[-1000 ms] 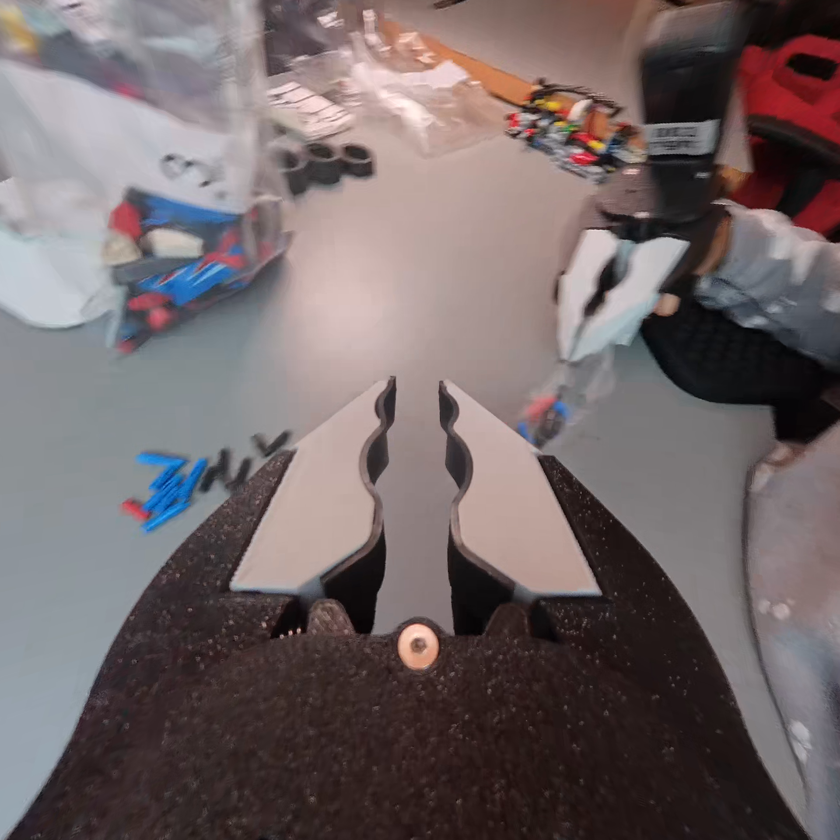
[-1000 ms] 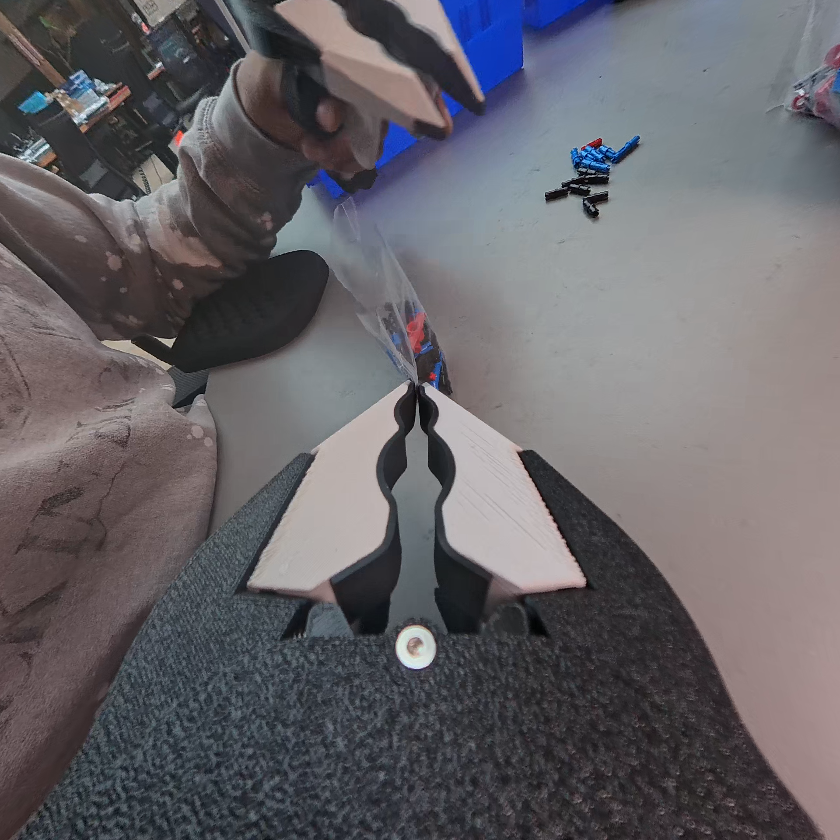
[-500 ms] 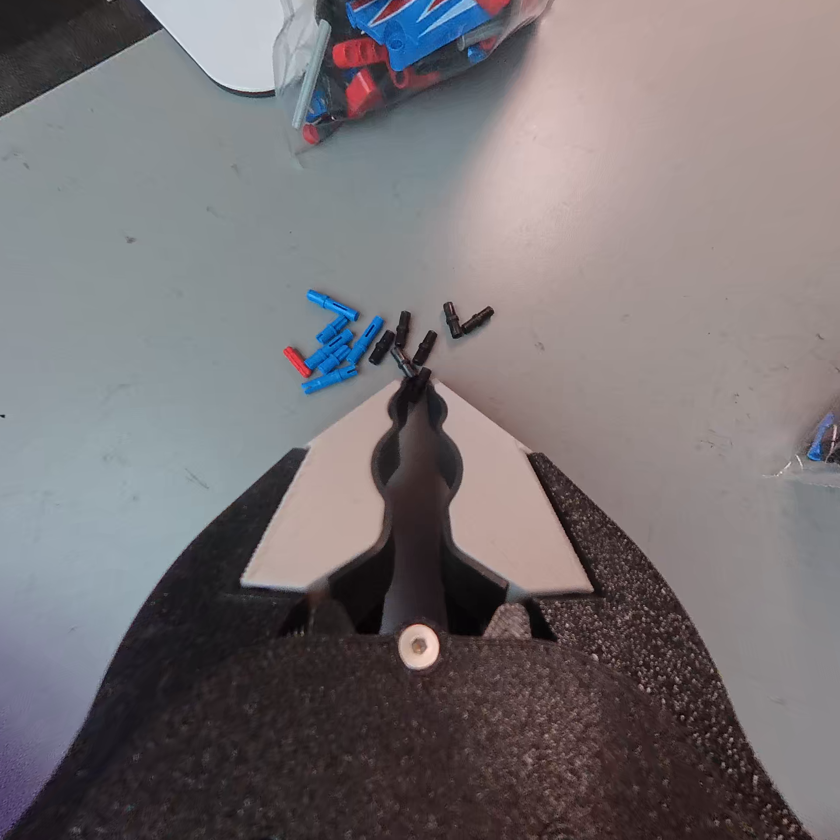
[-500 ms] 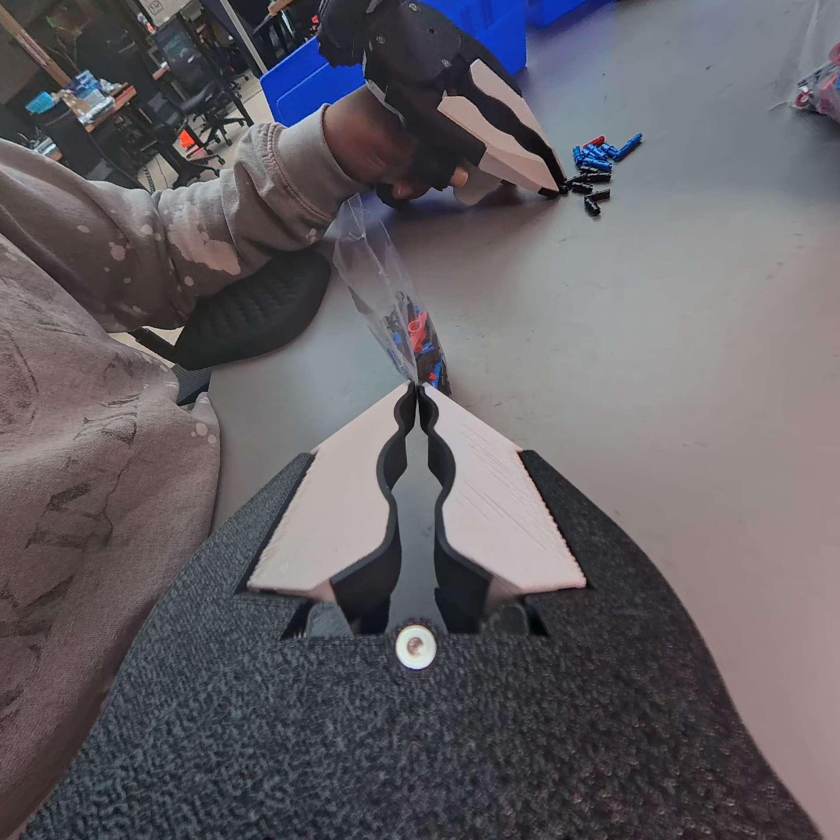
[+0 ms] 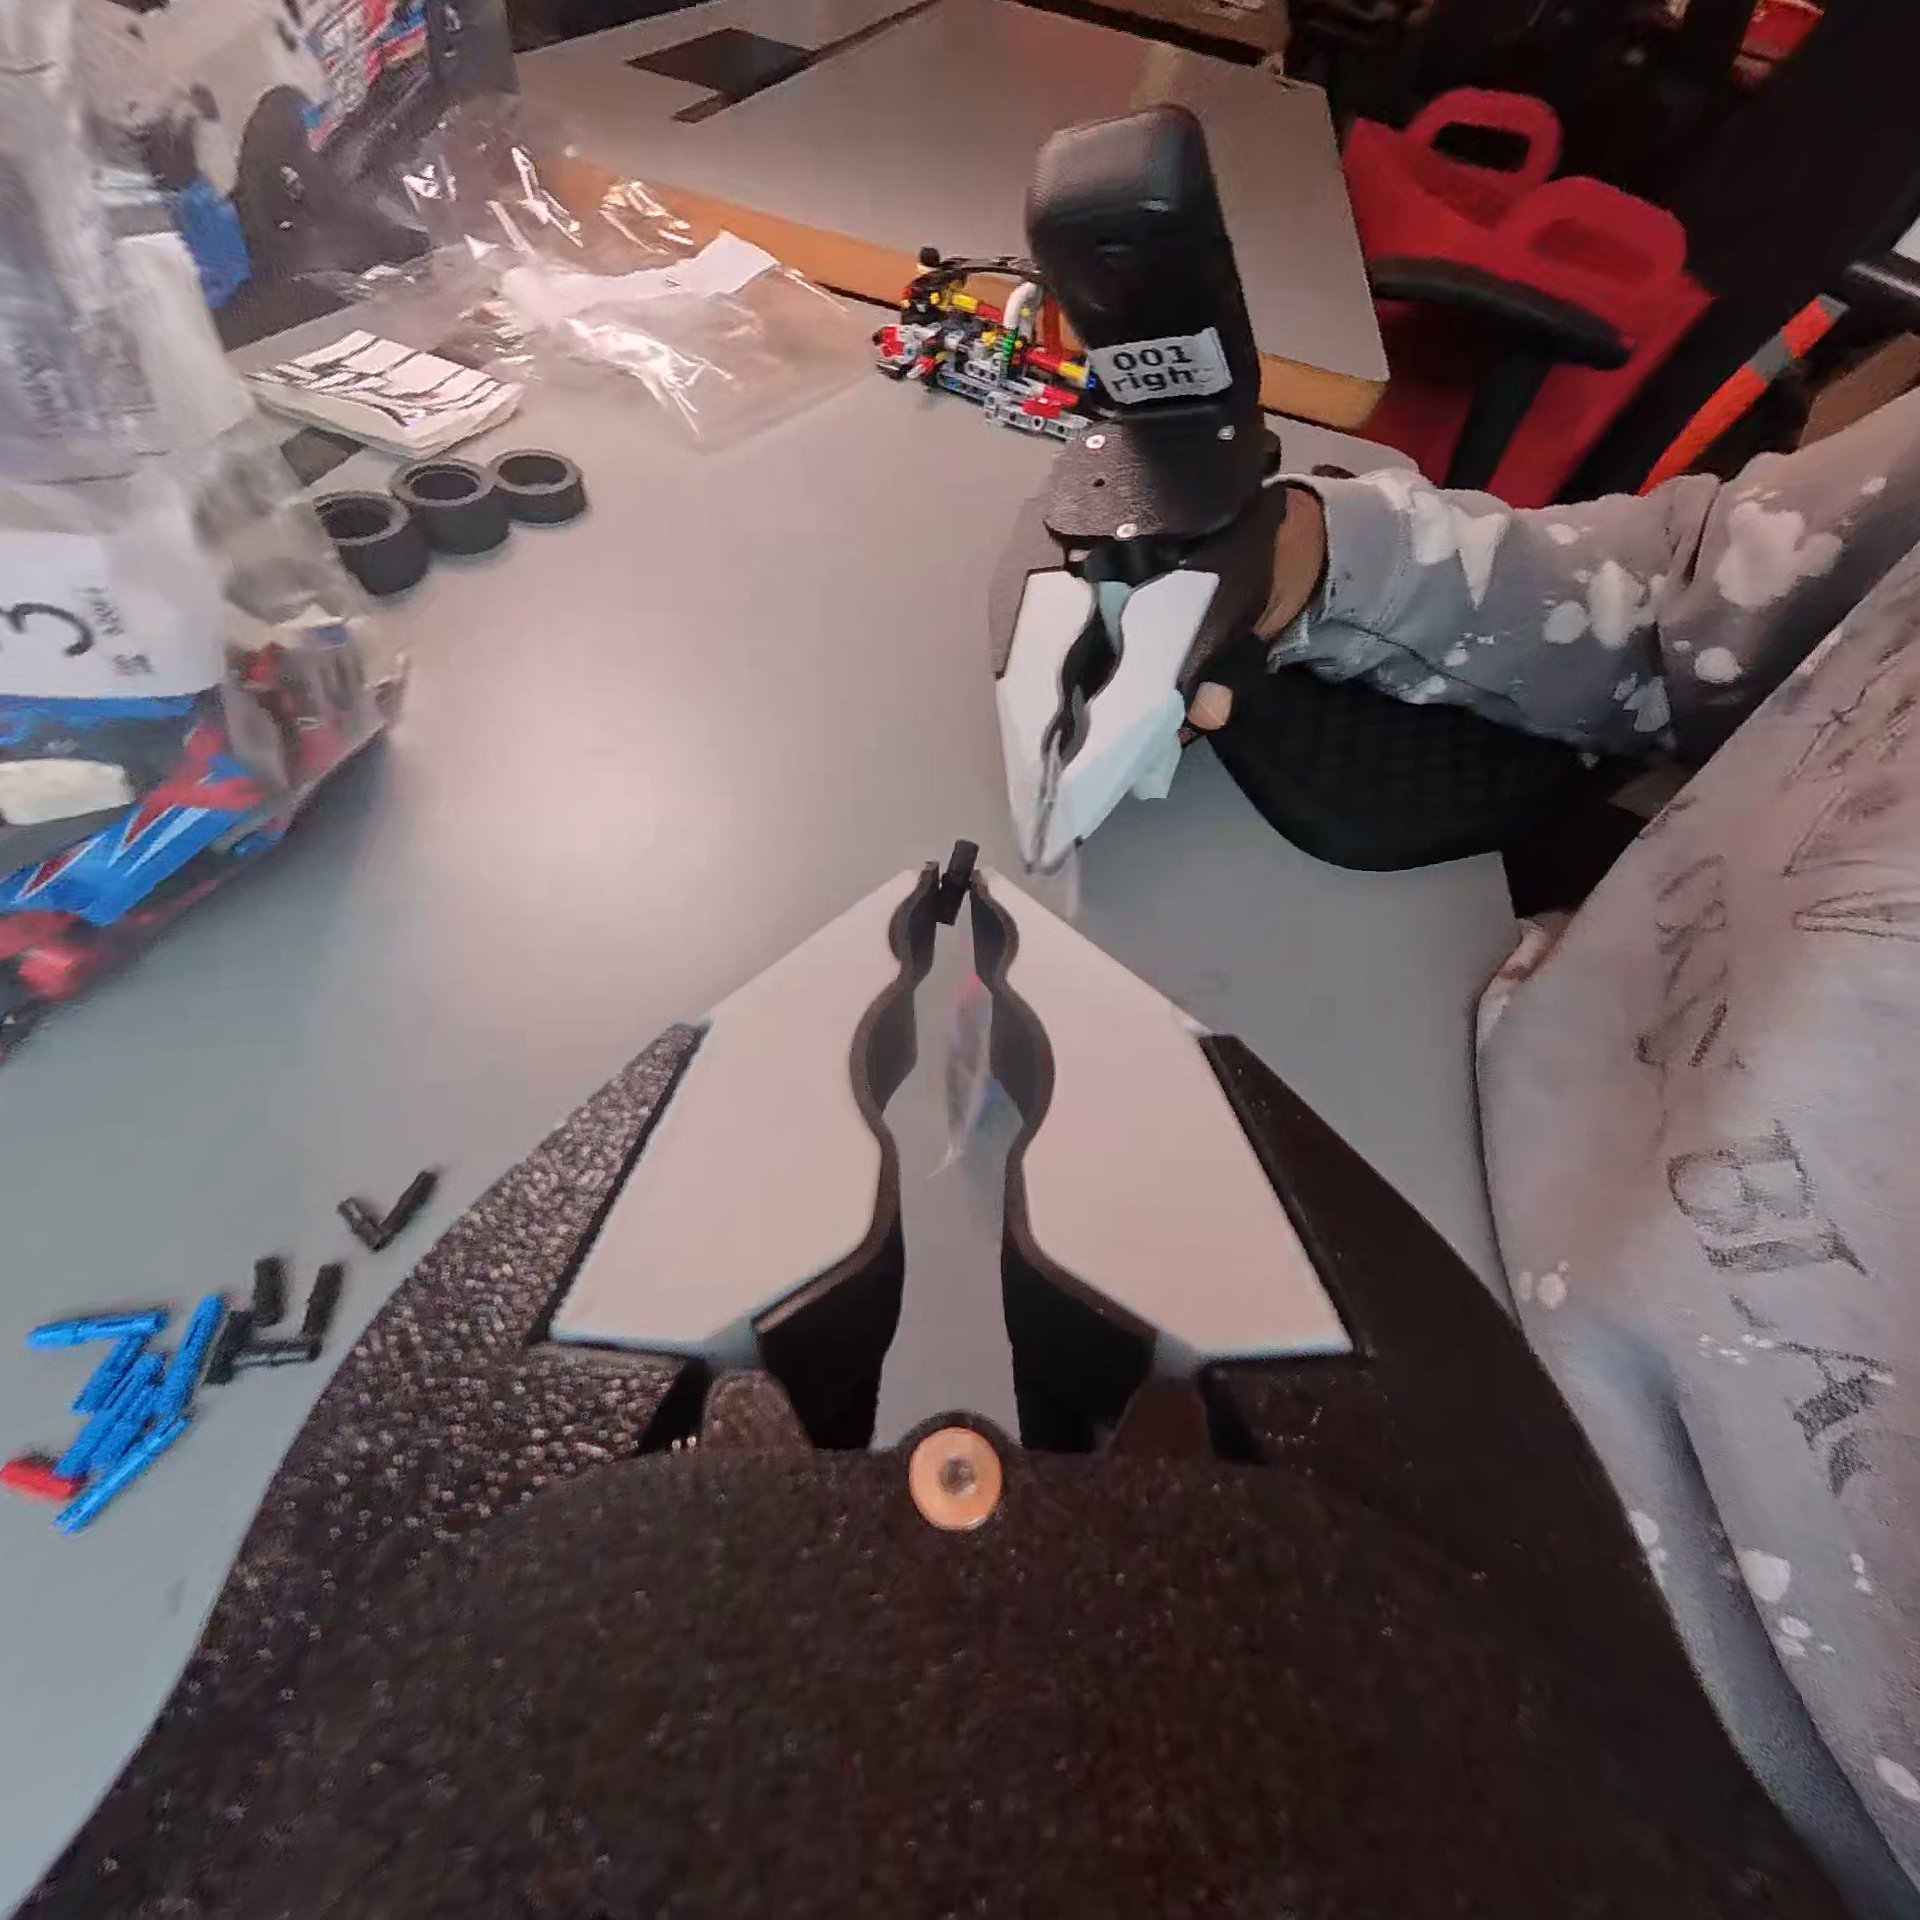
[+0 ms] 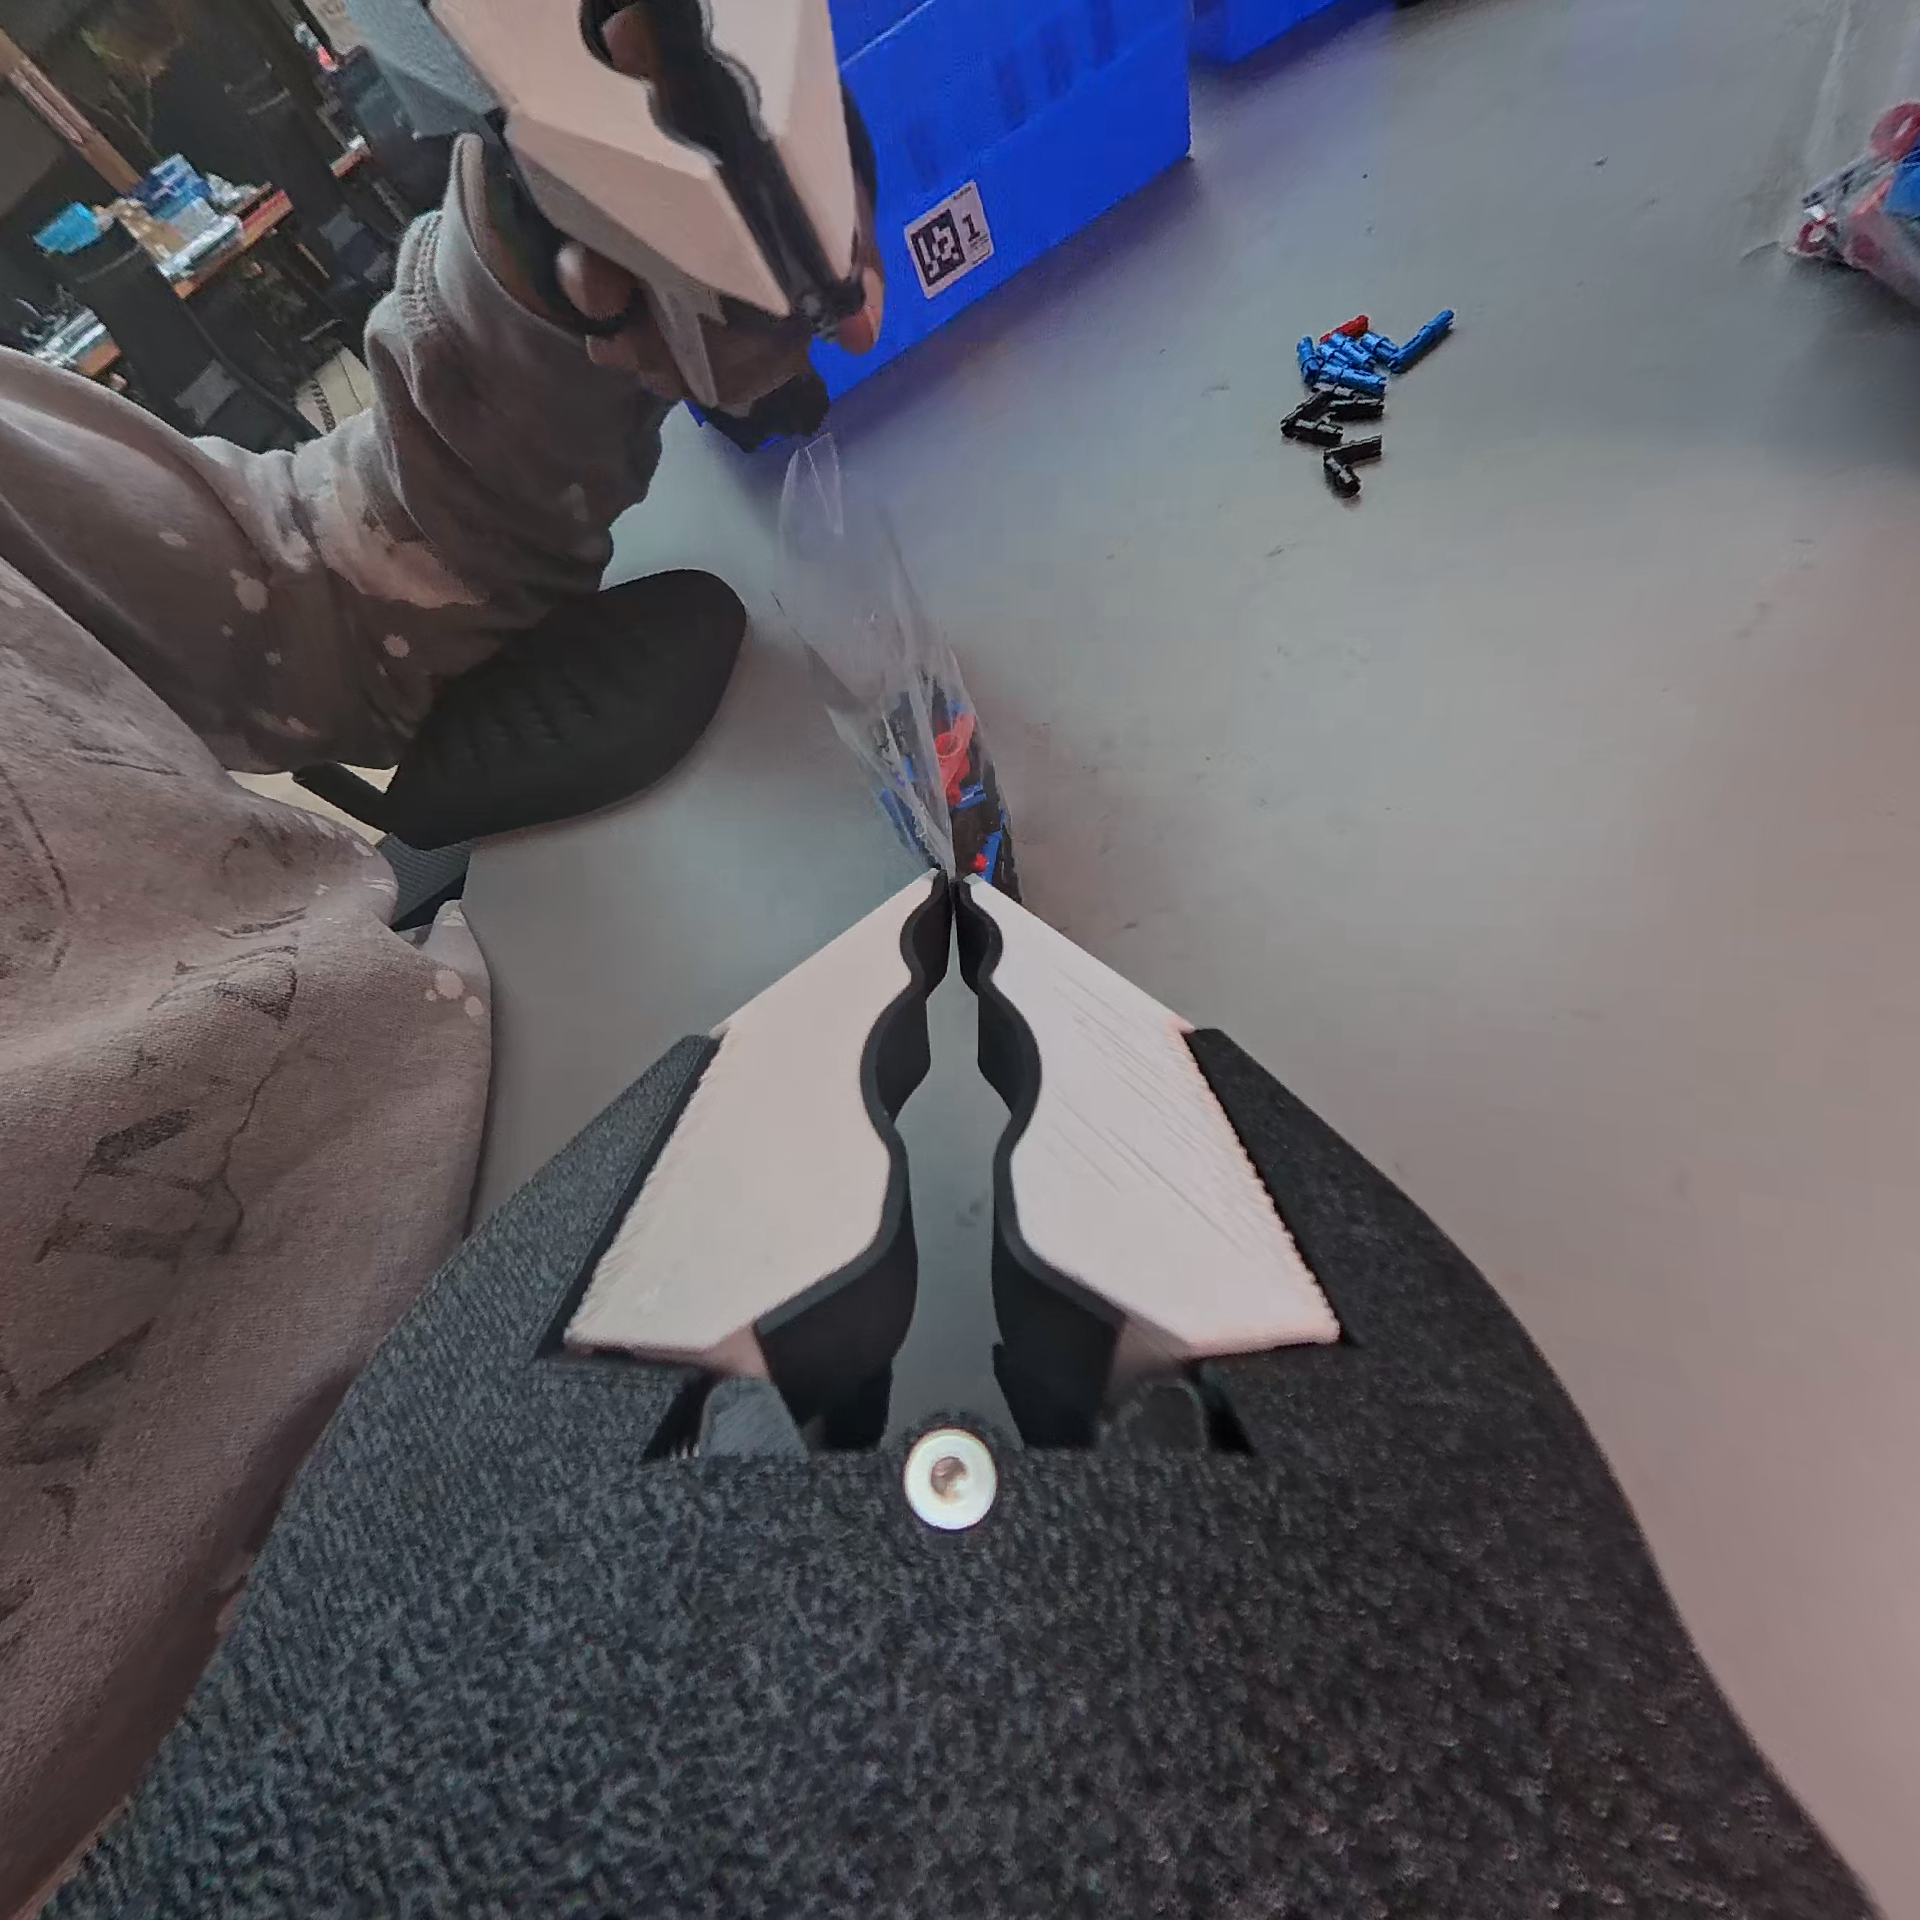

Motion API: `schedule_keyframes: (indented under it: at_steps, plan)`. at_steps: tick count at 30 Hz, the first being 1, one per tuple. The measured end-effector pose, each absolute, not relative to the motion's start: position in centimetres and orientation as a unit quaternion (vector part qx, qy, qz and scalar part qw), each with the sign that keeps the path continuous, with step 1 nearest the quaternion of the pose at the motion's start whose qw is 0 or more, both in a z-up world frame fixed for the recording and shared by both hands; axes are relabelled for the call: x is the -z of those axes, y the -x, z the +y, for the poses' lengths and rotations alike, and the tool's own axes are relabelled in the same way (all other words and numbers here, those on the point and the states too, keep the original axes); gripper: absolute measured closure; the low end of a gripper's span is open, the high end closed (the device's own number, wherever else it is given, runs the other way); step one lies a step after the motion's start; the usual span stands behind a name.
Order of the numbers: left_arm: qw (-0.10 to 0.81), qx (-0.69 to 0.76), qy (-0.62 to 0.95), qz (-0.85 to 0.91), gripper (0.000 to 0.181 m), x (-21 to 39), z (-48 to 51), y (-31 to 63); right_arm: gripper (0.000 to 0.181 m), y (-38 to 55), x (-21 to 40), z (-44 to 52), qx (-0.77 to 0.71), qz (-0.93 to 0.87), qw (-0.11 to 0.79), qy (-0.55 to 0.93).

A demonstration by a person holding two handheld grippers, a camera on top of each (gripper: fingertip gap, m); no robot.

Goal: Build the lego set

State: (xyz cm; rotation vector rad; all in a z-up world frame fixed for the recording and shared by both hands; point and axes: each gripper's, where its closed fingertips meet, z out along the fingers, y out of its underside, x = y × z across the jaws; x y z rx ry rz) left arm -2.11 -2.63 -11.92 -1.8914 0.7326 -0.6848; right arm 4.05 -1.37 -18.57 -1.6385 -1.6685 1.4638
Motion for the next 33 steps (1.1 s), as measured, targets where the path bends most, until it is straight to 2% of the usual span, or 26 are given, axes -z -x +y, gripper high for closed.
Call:
schedule_keyframes:
  at_steps: [3, 6, 9, 12, 16, 26, 30, 33]
  plan:
    - [0.452, 0.27, 0.786, 0.323, 0.169, 13.3, -2.9, 0.3, 0.181, -4.0, 18.6, -1.4, -0.52, -0.594, 0.192, 0.583]
    - [0.461, 0.278, 0.786, 0.304, 0.161, 13.4, -2.3, 1.1, 0.181, -4.1, 18.6, -1.4, -0.519, -0.594, 0.193, 0.583]
    - [0.498, 0.233, 0.812, 0.199, 0.162, 13.7, 0.6, 6.4, 0.181, -4.1, 18.6, -1.4, -0.52, -0.594, 0.192, 0.583]
    - [0.467, 0.109, 0.873, 0.086, 0.161, 18.3, 2.6, 14.3, 0.181, -4.1, 18.6, -1.4, -0.521, -0.594, 0.189, 0.583]
    - [0.414, 0.07, 0.906, 0.055, 0.16, 22.5, 2.9, 17.2, 0.181, -4.1, 18.6, -1.5, -0.522, -0.595, 0.189, 0.582]
    - [0.383, 0.042, 0.92, 0.076, 0.165, 23.9, 3.8, 17.2, 0.181, -4.2, 18.5, -1.5, -0.524, -0.595, 0.185, 0.581]
    - [0.381, 0.044, 0.919, 0.097, 0.179, 23.9, 3.5, 17.0, 0.181, -4.3, 18.5, -1.5, -0.523, -0.596, 0.186, 0.58]
    - [0.379, 0.035, 0.918, 0.114, 0.181, 23.9, 3.1, 17.1, 0.181, -4.3, 18.5, -1.5, -0.523, -0.596, 0.185, 0.581]
